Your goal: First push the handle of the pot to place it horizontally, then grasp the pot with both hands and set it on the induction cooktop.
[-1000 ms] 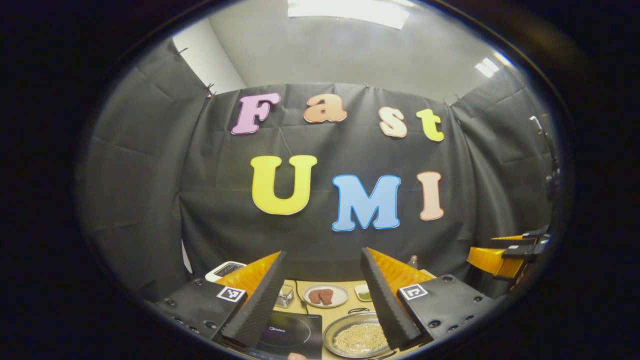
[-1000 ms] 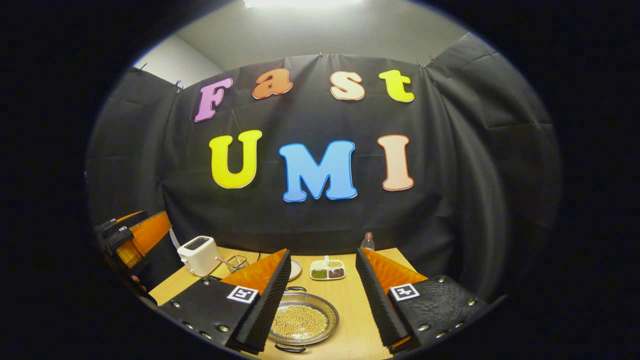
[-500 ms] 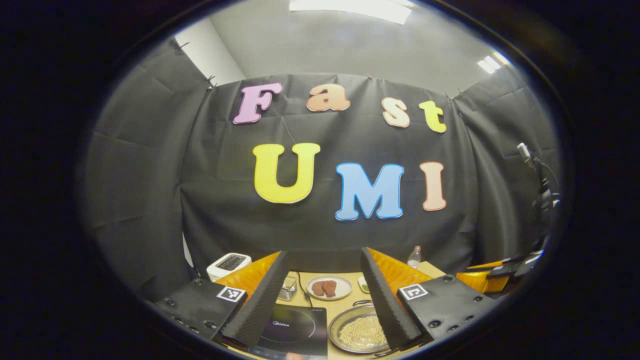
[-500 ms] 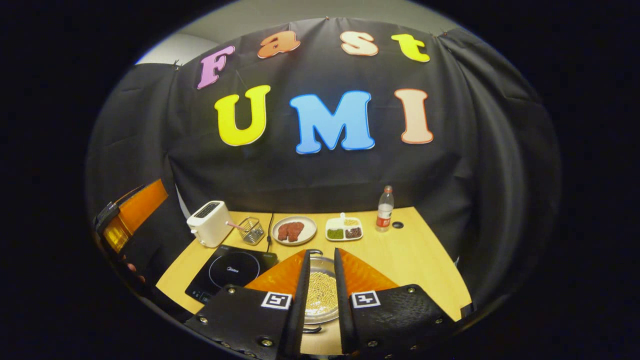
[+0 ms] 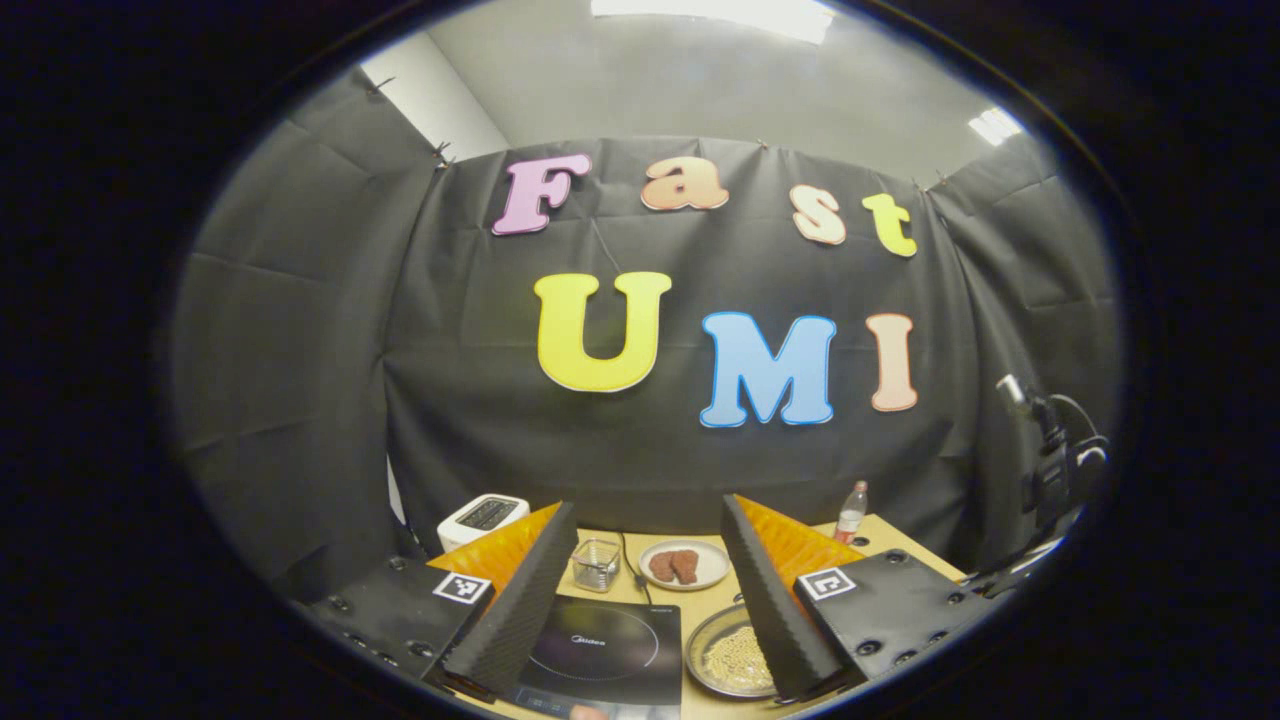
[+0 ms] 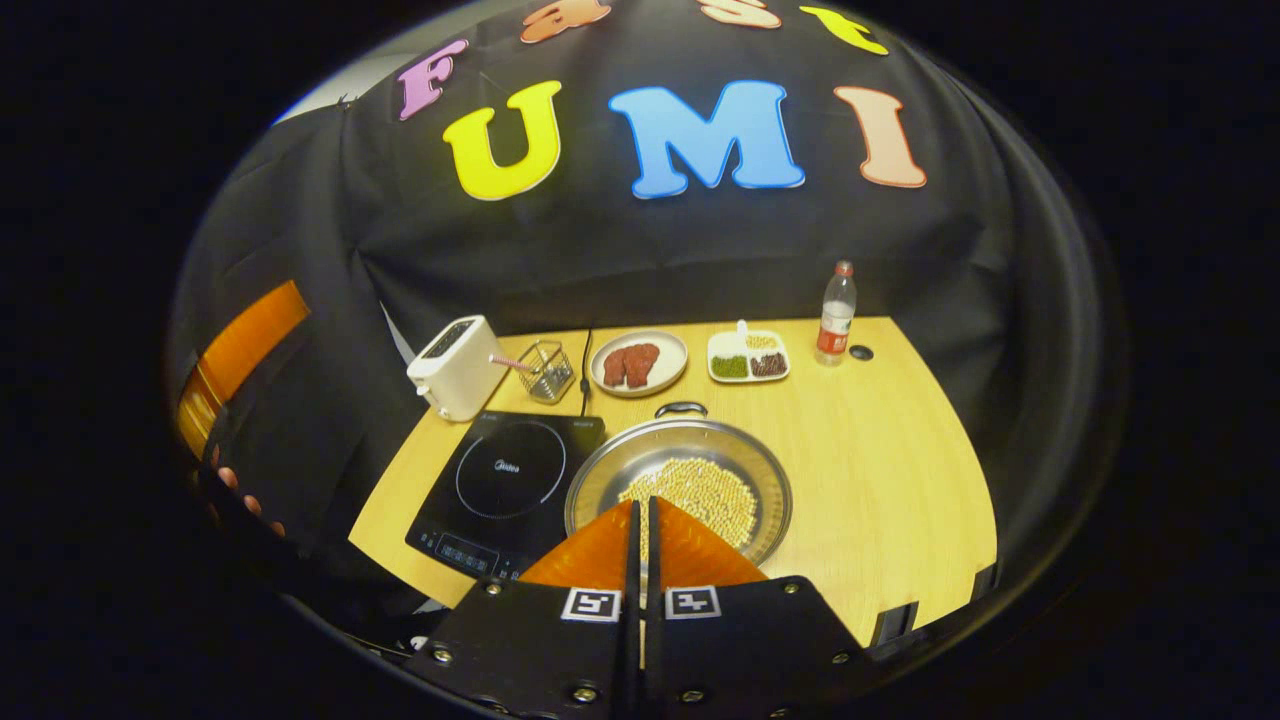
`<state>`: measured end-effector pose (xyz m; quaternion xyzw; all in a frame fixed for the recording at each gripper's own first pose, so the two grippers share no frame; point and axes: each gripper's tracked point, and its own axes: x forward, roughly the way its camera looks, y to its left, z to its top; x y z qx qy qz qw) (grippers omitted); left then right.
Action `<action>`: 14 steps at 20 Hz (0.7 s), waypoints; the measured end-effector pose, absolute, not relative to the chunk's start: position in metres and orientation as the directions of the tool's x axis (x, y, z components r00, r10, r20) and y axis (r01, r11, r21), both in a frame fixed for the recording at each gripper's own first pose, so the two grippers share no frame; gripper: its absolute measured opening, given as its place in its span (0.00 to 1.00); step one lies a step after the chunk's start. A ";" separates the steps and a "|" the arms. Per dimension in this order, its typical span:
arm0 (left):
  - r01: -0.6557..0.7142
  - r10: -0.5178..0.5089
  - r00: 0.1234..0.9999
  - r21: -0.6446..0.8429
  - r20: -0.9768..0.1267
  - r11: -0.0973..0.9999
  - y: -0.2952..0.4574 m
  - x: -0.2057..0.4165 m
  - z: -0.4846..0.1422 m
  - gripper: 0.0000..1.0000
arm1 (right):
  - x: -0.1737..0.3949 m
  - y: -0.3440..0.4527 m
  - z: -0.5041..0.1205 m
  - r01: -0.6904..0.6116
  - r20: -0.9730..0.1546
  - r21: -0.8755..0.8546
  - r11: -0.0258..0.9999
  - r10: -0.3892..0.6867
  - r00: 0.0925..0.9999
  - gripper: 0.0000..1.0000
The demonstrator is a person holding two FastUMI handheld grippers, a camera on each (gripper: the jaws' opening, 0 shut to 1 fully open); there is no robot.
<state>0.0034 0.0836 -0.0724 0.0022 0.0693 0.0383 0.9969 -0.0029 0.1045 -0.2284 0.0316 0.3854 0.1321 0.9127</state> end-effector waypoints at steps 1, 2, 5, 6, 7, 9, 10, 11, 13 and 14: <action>-0.081 0.082 0.987 0.010 -0.142 0.997 0.087 0.003 -0.075 0.93 | -0.005 0.109 -0.245 -0.213 -0.721 0.169 0.962 0.268 0.639 0.02; -0.087 0.087 0.985 0.011 -0.146 0.996 0.091 0.002 -0.076 0.93 | -0.009 0.111 -0.249 -0.215 -0.740 0.188 0.958 0.283 0.610 0.05; -0.105 0.106 0.982 0.011 -0.158 0.994 0.104 -0.001 -0.082 0.93 | -0.020 0.121 -0.275 -0.190 -0.790 0.249 0.950 0.313 0.527 0.01; -0.111 0.111 0.980 0.010 -0.163 0.994 0.108 -0.002 -0.085 0.93 | -0.023 0.123 -0.283 -0.185 -0.804 0.259 0.948 0.318 0.503 0.01; -0.117 0.117 0.979 0.009 -0.168 0.993 0.112 -0.003 -0.087 0.93 | -0.026 0.127 -0.291 -0.182 -0.814 0.273 0.945 0.328 0.479 0.00; -0.129 0.129 0.976 0.009 -0.175 0.992 0.120 -0.006 -0.090 0.99 | -0.033 0.133 -0.306 -0.173 -0.837 0.294 0.940 0.340 0.429 0.01; -0.134 0.134 0.975 0.010 -0.177 0.991 0.123 -0.006 -0.091 0.96 | -0.035 0.134 -0.314 -0.166 -0.848 0.299 0.940 0.341 0.406 0.00; -0.139 0.139 0.974 0.013 -0.177 0.990 0.126 -0.007 -0.091 0.96 | -0.039 0.137 -0.321 -0.163 -0.856 0.306 0.938 0.346 0.384 0.00; -0.147 0.148 0.973 0.017 -0.177 0.989 0.132 -0.010 -0.090 0.93 | -0.044 0.141 -0.339 -0.155 -0.872 0.312 0.937 0.348 0.344 0.00; -0.150 0.151 0.973 0.018 -0.176 0.988 0.134 -0.009 -0.090 0.93 | -0.046 0.144 -0.345 -0.152 -0.878 0.318 0.936 0.351 0.325 0.01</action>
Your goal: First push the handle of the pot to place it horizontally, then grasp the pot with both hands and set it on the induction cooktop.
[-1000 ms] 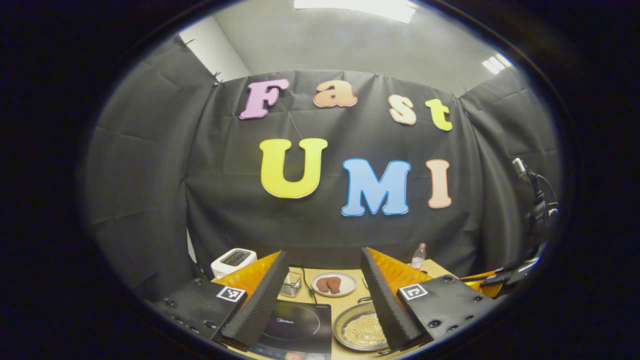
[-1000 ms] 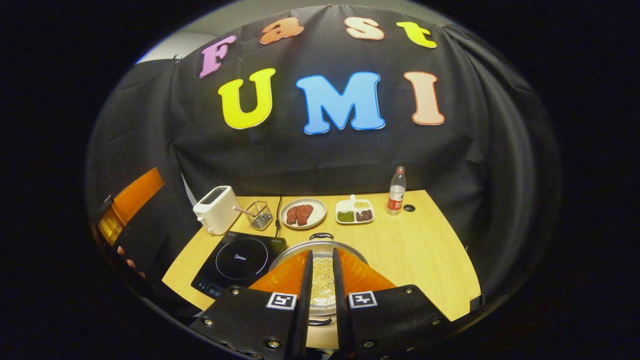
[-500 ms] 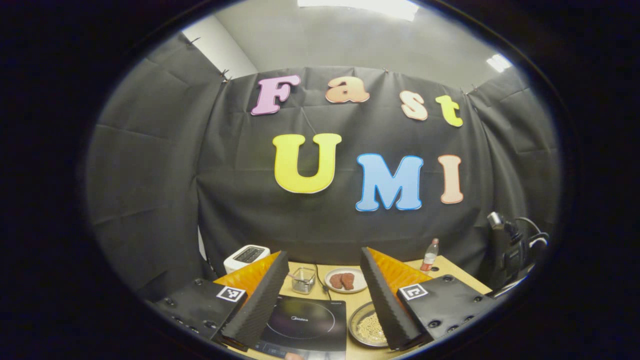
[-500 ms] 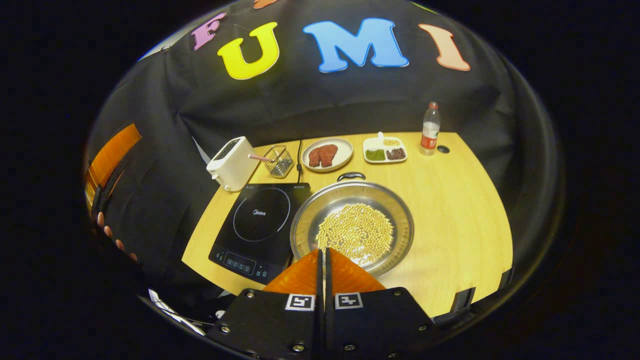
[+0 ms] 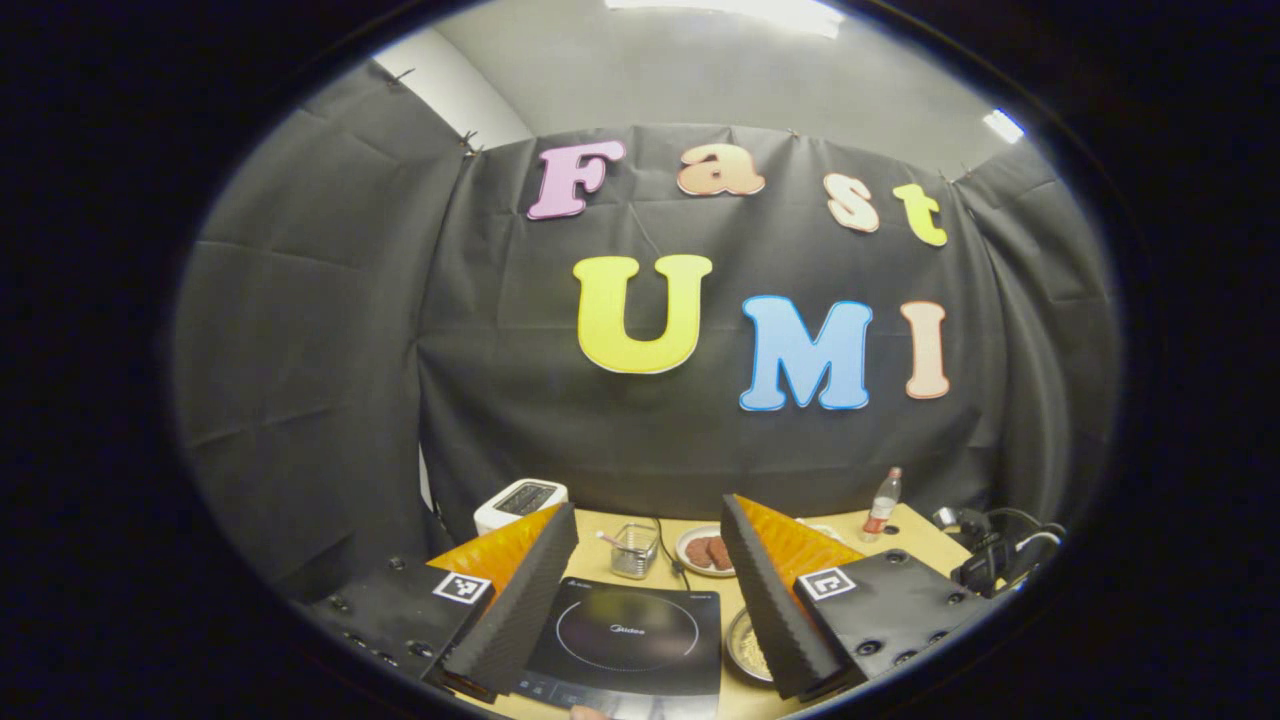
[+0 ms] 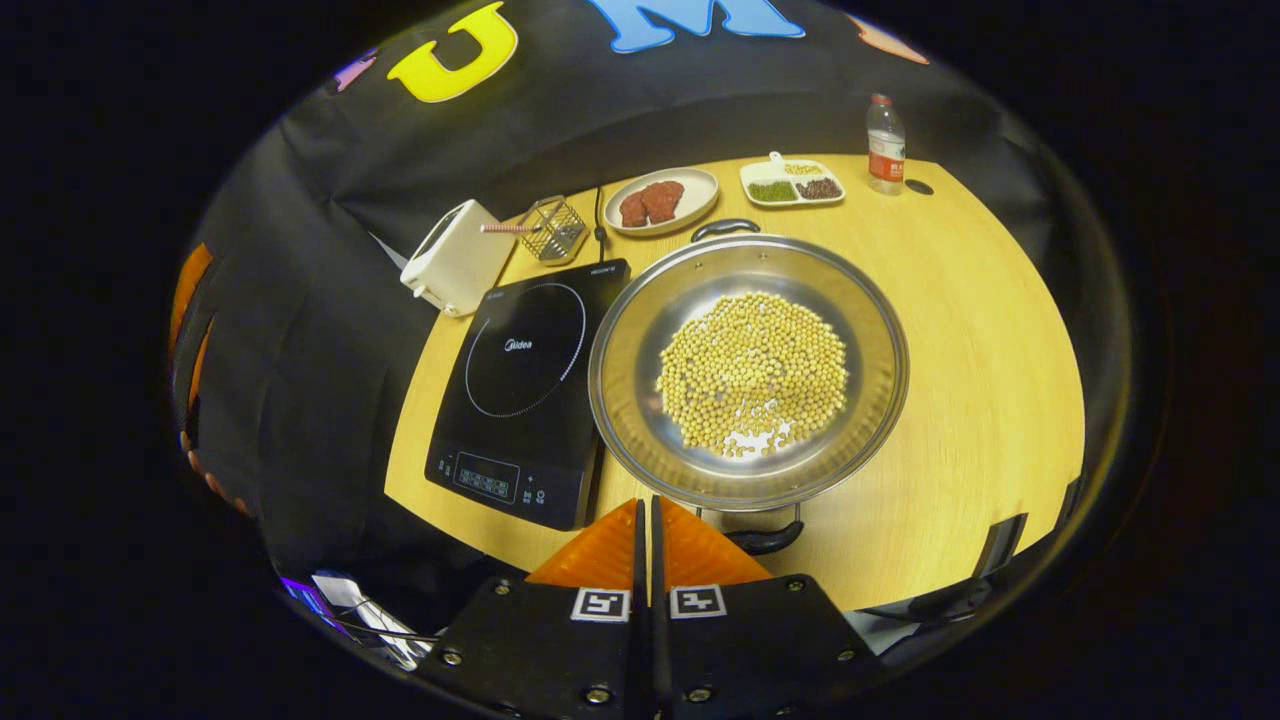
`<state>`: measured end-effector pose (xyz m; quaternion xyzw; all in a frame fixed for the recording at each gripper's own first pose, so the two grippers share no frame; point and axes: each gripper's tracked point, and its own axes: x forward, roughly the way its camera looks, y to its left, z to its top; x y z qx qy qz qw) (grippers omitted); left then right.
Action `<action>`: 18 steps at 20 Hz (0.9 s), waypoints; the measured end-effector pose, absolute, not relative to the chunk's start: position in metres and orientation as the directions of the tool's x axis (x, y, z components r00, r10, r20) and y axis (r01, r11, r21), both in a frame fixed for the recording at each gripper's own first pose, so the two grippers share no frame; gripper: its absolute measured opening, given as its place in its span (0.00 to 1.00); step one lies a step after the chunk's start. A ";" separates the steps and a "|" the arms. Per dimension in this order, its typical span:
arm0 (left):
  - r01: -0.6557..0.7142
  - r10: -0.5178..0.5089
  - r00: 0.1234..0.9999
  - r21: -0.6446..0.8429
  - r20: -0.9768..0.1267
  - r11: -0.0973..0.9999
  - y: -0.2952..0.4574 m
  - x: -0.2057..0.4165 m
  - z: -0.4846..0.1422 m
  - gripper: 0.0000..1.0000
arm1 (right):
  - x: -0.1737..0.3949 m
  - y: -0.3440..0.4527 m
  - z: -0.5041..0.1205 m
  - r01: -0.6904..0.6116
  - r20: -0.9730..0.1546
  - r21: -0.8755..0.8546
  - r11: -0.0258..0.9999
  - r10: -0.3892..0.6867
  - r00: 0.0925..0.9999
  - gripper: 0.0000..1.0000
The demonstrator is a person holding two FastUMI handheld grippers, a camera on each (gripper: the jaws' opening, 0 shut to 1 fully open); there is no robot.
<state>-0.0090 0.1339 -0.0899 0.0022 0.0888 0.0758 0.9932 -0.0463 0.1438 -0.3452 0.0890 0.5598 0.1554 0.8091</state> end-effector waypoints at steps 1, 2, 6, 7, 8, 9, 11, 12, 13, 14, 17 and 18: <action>-0.154 0.155 0.972 0.020 -0.176 0.988 0.136 -0.008 -0.089 0.96 | -0.049 0.145 -0.352 -0.147 -0.884 0.320 0.936 0.350 0.309 0.01; -0.158 0.159 0.971 0.023 -0.177 0.987 0.138 -0.010 -0.088 0.93 | -0.051 0.145 -0.358 -0.145 -0.890 0.319 0.937 0.349 0.294 0.01; -0.168 0.171 0.969 0.032 -0.179 0.985 0.142 -0.015 -0.087 0.96 | -0.054 0.148 -0.378 -0.134 -0.904 0.321 0.938 0.346 0.252 0.01; -0.170 0.173 0.968 0.035 -0.181 0.985 0.143 -0.016 -0.087 0.96 | -0.056 0.146 -0.383 -0.133 -0.909 0.311 0.941 0.336 0.246 0.01; -0.171 0.175 0.967 0.036 -0.185 0.985 0.143 -0.016 -0.088 0.96 | -0.055 0.146 -0.387 -0.130 -0.912 0.310 0.942 0.333 0.240 0.01; -0.173 0.177 0.966 0.038 -0.188 0.984 0.144 -0.017 -0.088 0.96 | -0.056 0.147 -0.391 -0.122 -0.912 0.314 0.942 0.334 0.238 0.01; -0.175 0.179 0.965 0.041 -0.192 0.984 0.144 -0.018 -0.089 0.96 | -0.054 0.147 -0.400 -0.108 -0.916 0.311 0.944 0.328 0.231 0.01; -0.175 0.180 0.964 0.043 -0.194 0.984 0.144 -0.017 -0.089 0.93 | -0.053 0.147 -0.403 -0.100 -0.916 0.315 0.944 0.330 0.230 0.01; -0.175 0.180 0.964 0.045 -0.196 0.984 0.143 -0.018 -0.089 0.93 | -0.054 0.146 -0.406 -0.090 -0.917 0.315 0.945 0.328 0.226 0.01; -0.174 0.180 0.964 0.046 -0.196 0.984 0.142 -0.019 -0.089 0.93 | -0.053 0.145 -0.409 -0.078 -0.917 0.318 0.945 0.327 0.226 0.01; -0.171 0.177 0.964 0.051 -0.197 0.984 0.140 -0.020 -0.089 0.97 | -0.051 0.142 -0.415 -0.035 -0.914 0.335 0.942 0.333 0.232 0.01; -0.169 0.176 0.964 0.051 -0.198 0.984 0.139 -0.020 -0.088 0.99 | -0.049 0.143 -0.413 -0.017 -0.910 0.350 0.937 0.344 0.233 0.01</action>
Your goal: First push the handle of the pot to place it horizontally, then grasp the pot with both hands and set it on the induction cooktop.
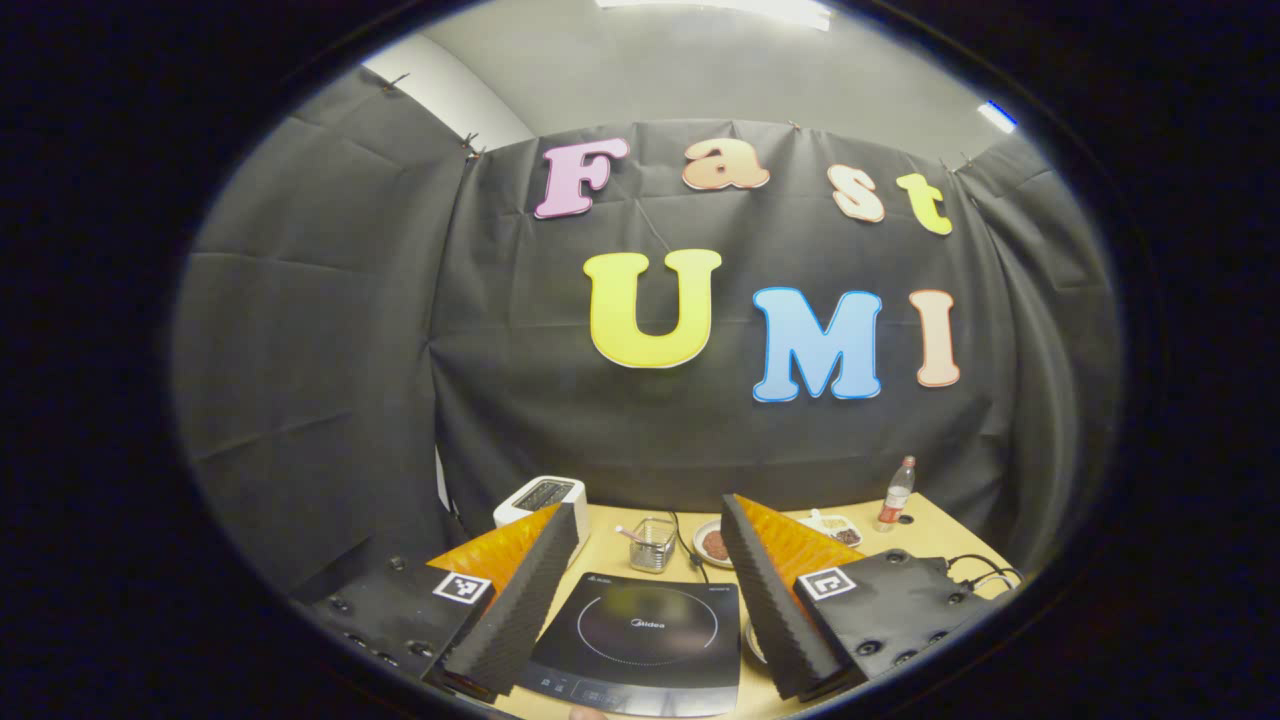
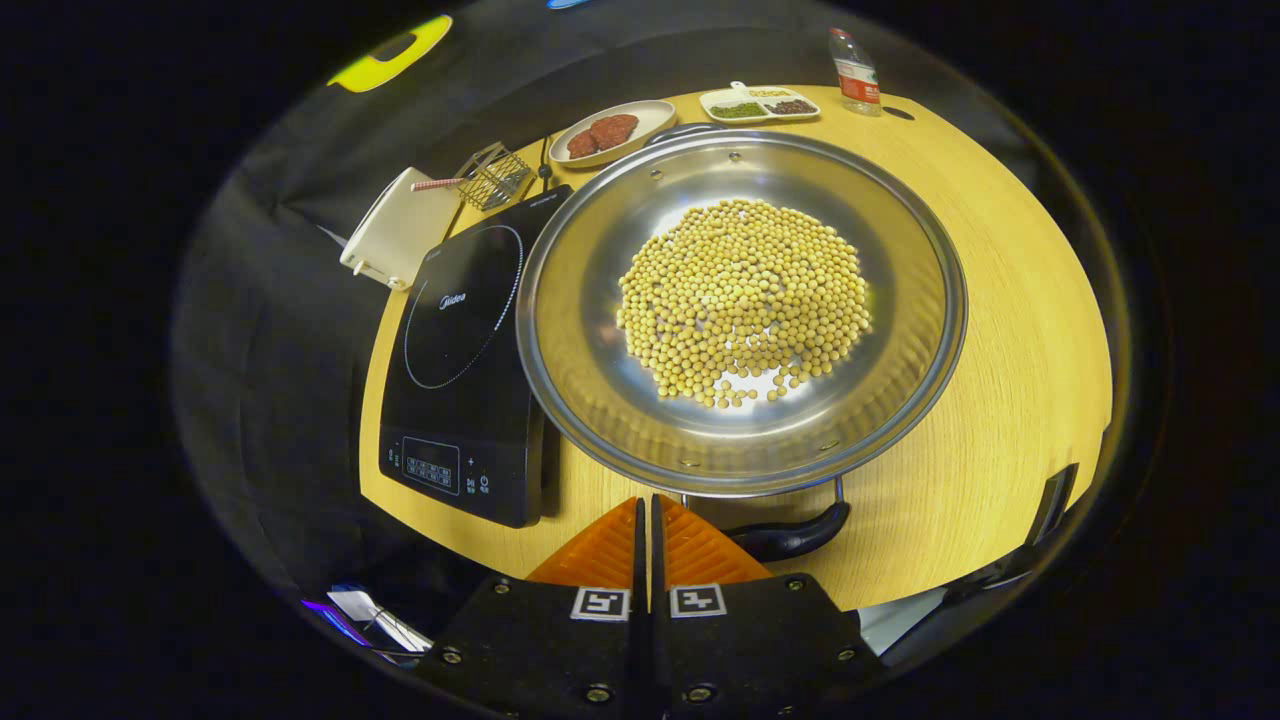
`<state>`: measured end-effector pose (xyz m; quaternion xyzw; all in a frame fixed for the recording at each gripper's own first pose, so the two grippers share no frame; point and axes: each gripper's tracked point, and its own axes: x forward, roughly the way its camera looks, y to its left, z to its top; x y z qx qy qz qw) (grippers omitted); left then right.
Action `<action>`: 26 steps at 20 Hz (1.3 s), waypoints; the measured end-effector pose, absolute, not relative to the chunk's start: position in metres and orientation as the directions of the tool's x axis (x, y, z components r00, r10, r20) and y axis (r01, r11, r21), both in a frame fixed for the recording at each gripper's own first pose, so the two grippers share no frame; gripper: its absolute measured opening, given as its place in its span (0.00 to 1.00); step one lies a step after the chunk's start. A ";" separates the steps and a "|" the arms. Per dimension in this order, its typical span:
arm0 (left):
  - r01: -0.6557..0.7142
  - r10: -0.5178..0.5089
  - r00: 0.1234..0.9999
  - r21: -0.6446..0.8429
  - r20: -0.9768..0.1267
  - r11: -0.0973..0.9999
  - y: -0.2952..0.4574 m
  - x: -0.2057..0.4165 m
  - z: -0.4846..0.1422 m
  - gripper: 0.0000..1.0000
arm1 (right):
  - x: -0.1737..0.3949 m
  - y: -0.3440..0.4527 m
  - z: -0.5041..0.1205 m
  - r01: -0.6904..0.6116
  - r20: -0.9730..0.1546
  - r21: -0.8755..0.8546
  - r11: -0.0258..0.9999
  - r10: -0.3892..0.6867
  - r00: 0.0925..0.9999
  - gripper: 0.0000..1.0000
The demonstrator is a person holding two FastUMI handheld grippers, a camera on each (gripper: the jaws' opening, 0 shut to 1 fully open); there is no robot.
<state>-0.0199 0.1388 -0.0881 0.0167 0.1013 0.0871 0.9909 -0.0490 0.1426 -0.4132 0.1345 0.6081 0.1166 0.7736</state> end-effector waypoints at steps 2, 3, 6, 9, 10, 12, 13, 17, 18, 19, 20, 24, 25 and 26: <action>-0.168 0.174 0.964 0.051 -0.200 0.985 0.137 -0.018 -0.089 0.93 | -0.048 0.142 -0.415 0.007 -0.901 0.375 0.927 0.362 0.237 0.01; -0.166 0.173 0.964 0.050 -0.200 0.985 0.136 -0.018 -0.090 0.96 | -0.048 0.143 -0.416 0.014 -0.899 0.381 0.924 0.367 0.239 0.00; -0.155 0.162 0.966 0.051 -0.199 0.987 0.129 -0.015 -0.088 0.93 | -0.046 0.138 -0.419 0.039 -0.898 0.387 0.921 0.367 0.241 0.00; -0.144 0.152 0.969 0.057 -0.193 0.988 0.123 -0.014 -0.085 0.93 | -0.046 0.131 -0.420 0.057 -0.896 0.395 0.917 0.371 0.243 0.01; -0.141 0.150 0.970 0.057 -0.191 0.988 0.121 -0.013 -0.083 0.93 | -0.046 0.127 -0.419 0.059 -0.896 0.395 0.917 0.370 0.244 0.01; -0.137 0.145 0.971 0.054 -0.191 0.989 0.116 -0.013 -0.083 0.99 | -0.045 0.120 -0.420 0.063 -0.897 0.392 0.918 0.366 0.246 0.01; -0.134 0.142 0.971 0.054 -0.193 0.989 0.114 -0.012 -0.084 0.99 | -0.046 0.118 -0.420 0.066 -0.897 0.394 0.917 0.367 0.248 0.01; -0.116 0.126 0.973 0.062 -0.194 0.991 0.102 -0.008 -0.085 0.99 | -0.046 0.106 -0.420 0.085 -0.897 0.394 0.915 0.362 0.254 0.01; -0.113 0.123 0.973 0.064 -0.194 0.992 0.098 -0.007 -0.084 0.96 | -0.045 0.103 -0.420 0.086 -0.897 0.393 0.916 0.361 0.255 0.01; -0.110 0.120 0.974 0.064 -0.192 0.992 0.097 -0.008 -0.083 0.93 | -0.044 0.101 -0.421 0.089 -0.897 0.393 0.915 0.360 0.257 0.01; -0.107 0.117 0.974 0.065 -0.192 0.992 0.093 -0.006 -0.081 0.93 | -0.043 0.097 -0.420 0.092 -0.897 0.393 0.915 0.359 0.258 0.01; -0.100 0.111 0.975 0.065 -0.192 0.993 0.082 -0.004 -0.082 0.99 | -0.042 0.085 -0.421 0.095 -0.898 0.390 0.916 0.356 0.261 0.01; -0.099 0.110 0.975 0.066 -0.193 0.993 0.079 -0.003 -0.083 0.99 | -0.042 0.083 -0.421 0.097 -0.899 0.386 0.918 0.351 0.262 0.01; -0.099 0.110 0.975 0.067 -0.193 0.993 0.077 -0.003 -0.083 0.99 | -0.042 0.080 -0.421 0.096 -0.901 0.381 0.920 0.345 0.262 0.01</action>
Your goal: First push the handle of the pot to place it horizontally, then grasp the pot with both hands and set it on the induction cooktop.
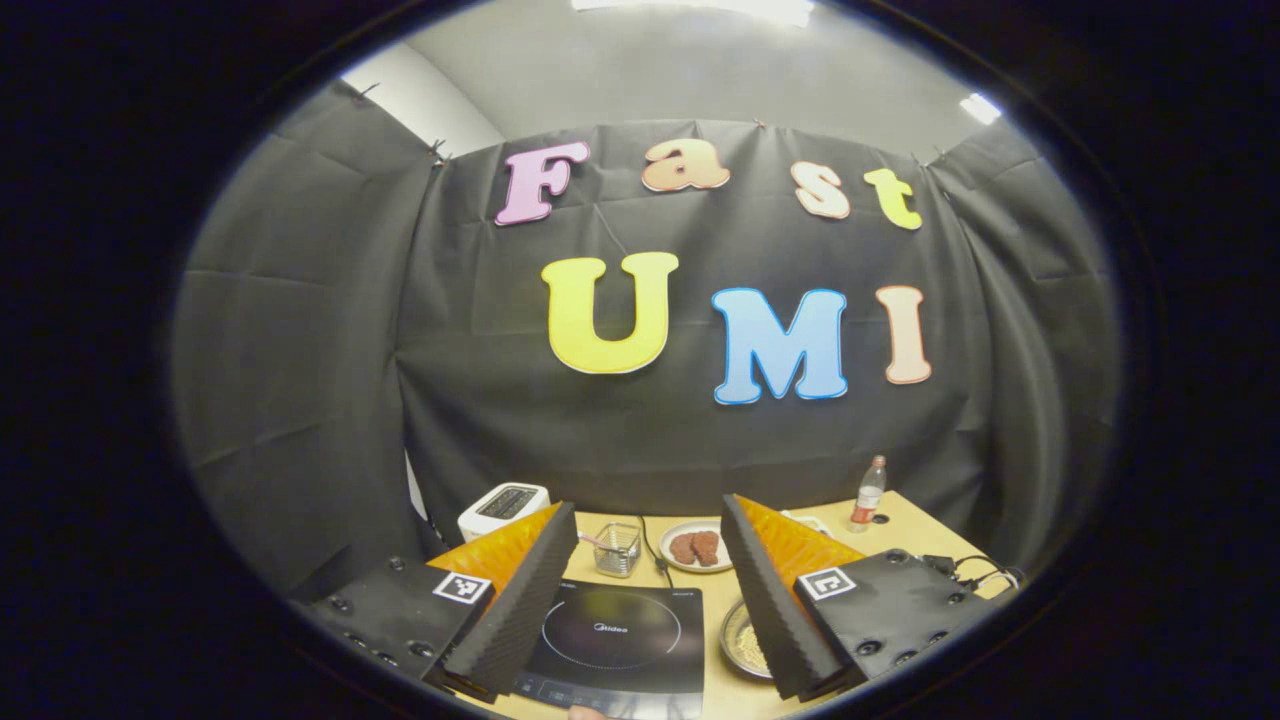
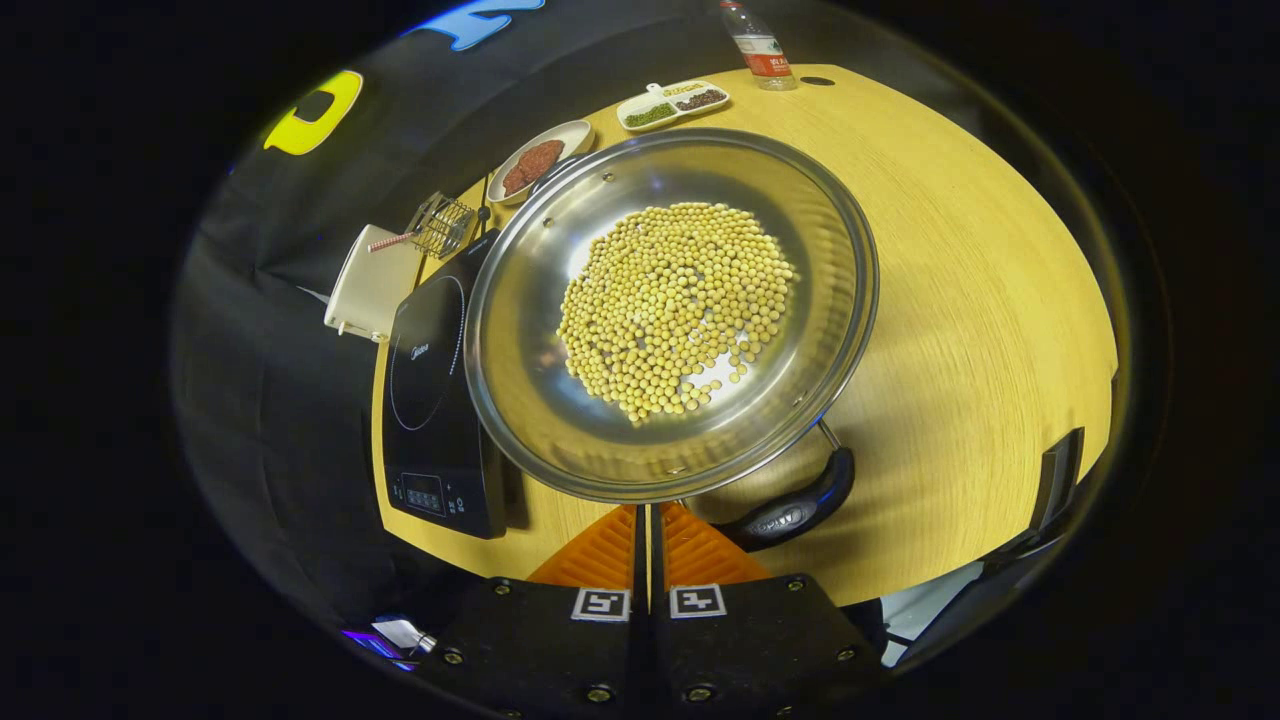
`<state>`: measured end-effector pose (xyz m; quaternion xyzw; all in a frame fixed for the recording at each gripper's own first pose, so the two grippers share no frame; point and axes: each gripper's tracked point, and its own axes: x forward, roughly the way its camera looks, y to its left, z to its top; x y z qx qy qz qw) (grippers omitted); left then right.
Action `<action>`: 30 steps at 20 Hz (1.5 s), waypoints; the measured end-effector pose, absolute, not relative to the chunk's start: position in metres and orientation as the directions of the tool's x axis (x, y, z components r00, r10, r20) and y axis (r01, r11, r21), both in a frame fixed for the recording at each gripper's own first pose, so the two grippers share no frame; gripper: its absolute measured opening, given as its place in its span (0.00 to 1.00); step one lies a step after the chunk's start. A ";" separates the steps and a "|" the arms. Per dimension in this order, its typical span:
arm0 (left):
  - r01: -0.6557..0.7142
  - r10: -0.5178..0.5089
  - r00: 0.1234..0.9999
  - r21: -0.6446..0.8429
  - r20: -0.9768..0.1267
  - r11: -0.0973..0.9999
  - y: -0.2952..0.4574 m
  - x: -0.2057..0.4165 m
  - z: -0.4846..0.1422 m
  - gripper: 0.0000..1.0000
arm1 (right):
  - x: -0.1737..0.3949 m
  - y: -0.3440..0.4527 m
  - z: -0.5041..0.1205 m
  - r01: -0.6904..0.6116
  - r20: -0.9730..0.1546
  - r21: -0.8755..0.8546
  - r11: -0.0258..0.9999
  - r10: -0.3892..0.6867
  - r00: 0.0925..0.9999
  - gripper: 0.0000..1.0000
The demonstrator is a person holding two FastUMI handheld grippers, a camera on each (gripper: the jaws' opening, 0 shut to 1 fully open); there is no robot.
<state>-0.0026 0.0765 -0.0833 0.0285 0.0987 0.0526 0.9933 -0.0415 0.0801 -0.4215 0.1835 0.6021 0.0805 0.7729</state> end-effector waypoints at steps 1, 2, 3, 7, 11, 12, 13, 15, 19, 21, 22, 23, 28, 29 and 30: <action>-0.098 0.109 0.975 0.067 -0.194 0.993 0.073 -0.003 -0.084 0.99 | -0.041 0.078 -0.422 0.094 -0.902 0.377 0.922 0.342 0.262 0.00; -0.099 0.110 0.975 0.067 -0.193 0.993 0.071 -0.003 -0.083 0.99 | -0.041 0.075 -0.422 0.091 -0.903 0.374 0.923 0.340 0.262 0.01; -0.099 0.110 0.975 0.067 -0.194 0.993 0.069 -0.003 -0.084 0.99 | -0.040 0.073 -0.422 0.089 -0.904 0.372 0.924 0.338 0.261 0.01; -0.096 0.109 0.973 0.069 -0.203 0.993 0.059 -0.002 -0.088 0.98 | -0.038 0.059 -0.423 0.088 -0.908 0.359 0.929 0.326 0.263 0.01; -0.096 0.108 0.974 0.070 -0.201 0.993 0.047 -0.001 -0.087 0.96 | -0.035 0.041 -0.423 0.085 -0.915 0.335 0.938 0.303 0.266 0.01; -0.094 0.107 0.974 0.071 -0.201 0.993 0.044 0.000 -0.087 0.95 | -0.035 0.038 -0.422 0.088 -0.916 0.332 0.939 0.299 0.267 0.01; -0.094 0.107 0.974 0.073 -0.200 0.993 0.041 0.000 -0.086 0.95 | -0.033 0.033 -0.421 0.090 -0.917 0.329 0.940 0.295 0.268 0.01; -0.094 0.108 0.974 0.079 -0.200 0.992 0.035 -0.001 -0.085 0.94 | -0.030 0.024 -0.422 0.085 -0.921 0.311 0.947 0.279 0.272 0.00; -0.096 0.111 0.973 0.087 -0.200 0.992 0.027 -0.004 -0.084 0.93 | -0.023 0.008 -0.422 0.083 -0.923 0.298 0.951 0.265 0.279 0.01; -0.098 0.115 0.973 0.092 -0.201 0.991 0.023 -0.005 -0.083 0.93 | -0.018 0.001 -0.423 0.088 -0.923 0.298 0.951 0.263 0.281 0.01; -0.099 0.116 0.973 0.094 -0.201 0.991 0.020 -0.005 -0.083 0.93 | -0.017 -0.003 -0.423 0.087 -0.923 0.295 0.951 0.260 0.282 0.01; -0.100 0.118 0.973 0.096 -0.201 0.990 0.018 -0.008 -0.082 0.93 | -0.016 -0.007 -0.423 0.087 -0.924 0.292 0.952 0.258 0.283 0.01; -0.105 0.123 0.969 0.093 -0.214 0.990 0.008 -0.013 -0.089 0.95 | -0.007 -0.024 -0.423 0.064 -0.928 0.270 0.961 0.242 0.285 0.01; -0.105 0.124 0.968 0.097 -0.218 0.990 0.005 -0.014 -0.090 0.97 | -0.004 -0.029 -0.422 0.053 -0.930 0.257 0.965 0.232 0.286 0.00; -0.105 0.125 0.968 0.100 -0.220 0.989 0.002 -0.014 -0.091 0.99 | -0.002 -0.032 -0.422 0.039 -0.932 0.241 0.970 0.220 0.289 0.00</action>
